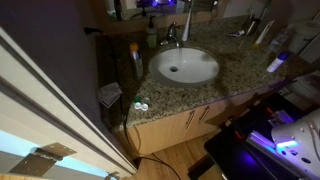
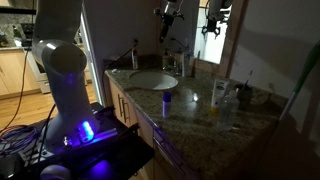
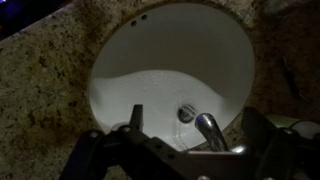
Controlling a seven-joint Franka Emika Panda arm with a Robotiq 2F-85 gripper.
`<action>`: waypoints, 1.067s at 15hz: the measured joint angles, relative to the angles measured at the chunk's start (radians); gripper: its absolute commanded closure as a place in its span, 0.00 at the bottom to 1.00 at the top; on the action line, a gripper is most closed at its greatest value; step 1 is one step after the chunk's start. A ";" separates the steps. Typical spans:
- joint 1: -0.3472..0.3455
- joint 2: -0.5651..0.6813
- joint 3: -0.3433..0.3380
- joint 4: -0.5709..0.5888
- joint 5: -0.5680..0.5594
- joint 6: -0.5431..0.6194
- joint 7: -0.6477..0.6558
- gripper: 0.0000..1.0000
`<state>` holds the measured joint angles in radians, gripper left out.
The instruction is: Remove the tube out of the silver cup then put the toothbrush under running water and put the toothbrush in the cup, then close the tap
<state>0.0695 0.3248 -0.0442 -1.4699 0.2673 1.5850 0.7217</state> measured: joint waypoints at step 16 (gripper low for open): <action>0.019 0.161 0.038 0.092 -0.078 0.209 -0.244 0.00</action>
<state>0.0881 0.4857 -0.0057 -1.3779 0.1898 1.7941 0.4773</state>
